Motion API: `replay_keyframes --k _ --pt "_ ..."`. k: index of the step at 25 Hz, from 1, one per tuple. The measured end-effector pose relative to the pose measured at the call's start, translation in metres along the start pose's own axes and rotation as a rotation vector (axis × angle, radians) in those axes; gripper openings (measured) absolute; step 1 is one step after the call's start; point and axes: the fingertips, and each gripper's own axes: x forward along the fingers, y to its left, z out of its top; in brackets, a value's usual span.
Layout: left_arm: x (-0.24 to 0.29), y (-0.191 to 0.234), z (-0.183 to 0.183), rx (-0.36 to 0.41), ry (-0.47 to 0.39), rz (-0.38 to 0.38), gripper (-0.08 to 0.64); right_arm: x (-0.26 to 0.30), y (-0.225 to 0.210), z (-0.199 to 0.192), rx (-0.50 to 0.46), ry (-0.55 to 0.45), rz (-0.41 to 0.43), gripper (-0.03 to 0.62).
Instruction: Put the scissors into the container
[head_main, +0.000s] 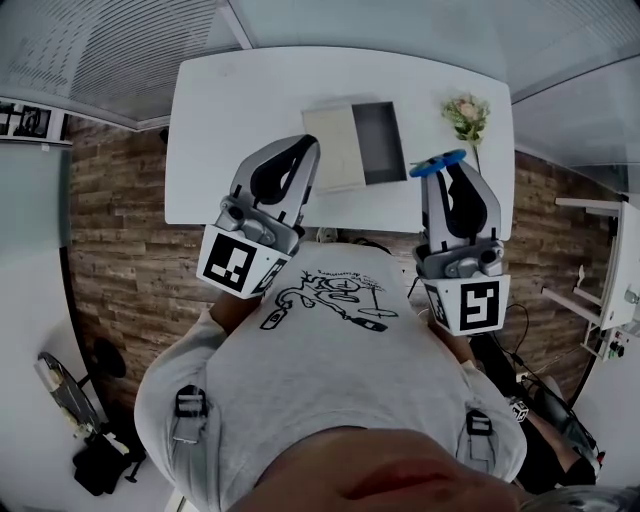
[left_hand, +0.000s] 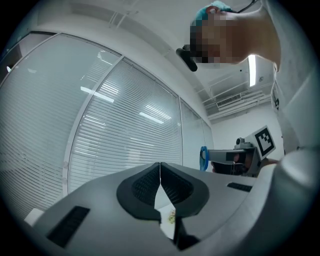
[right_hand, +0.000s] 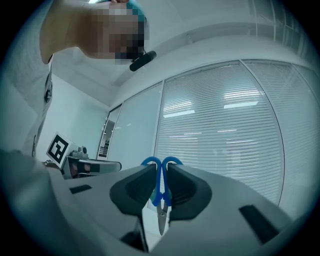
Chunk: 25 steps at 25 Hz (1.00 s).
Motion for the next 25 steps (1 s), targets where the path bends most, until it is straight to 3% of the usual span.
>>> replay_keyframes --k 12,25 --pt "0.005 -0.012 0.011 0.036 -0.018 0.047 0.020 -0.010 -0.017 0.007 -0.007 -0.015 0.026 0.080" --pt "0.018 -0.030 0.007 0.044 -0.011 0.049 0.020 -0.021 -0.036 0.004 0.005 -0.003 0.041 0.080"
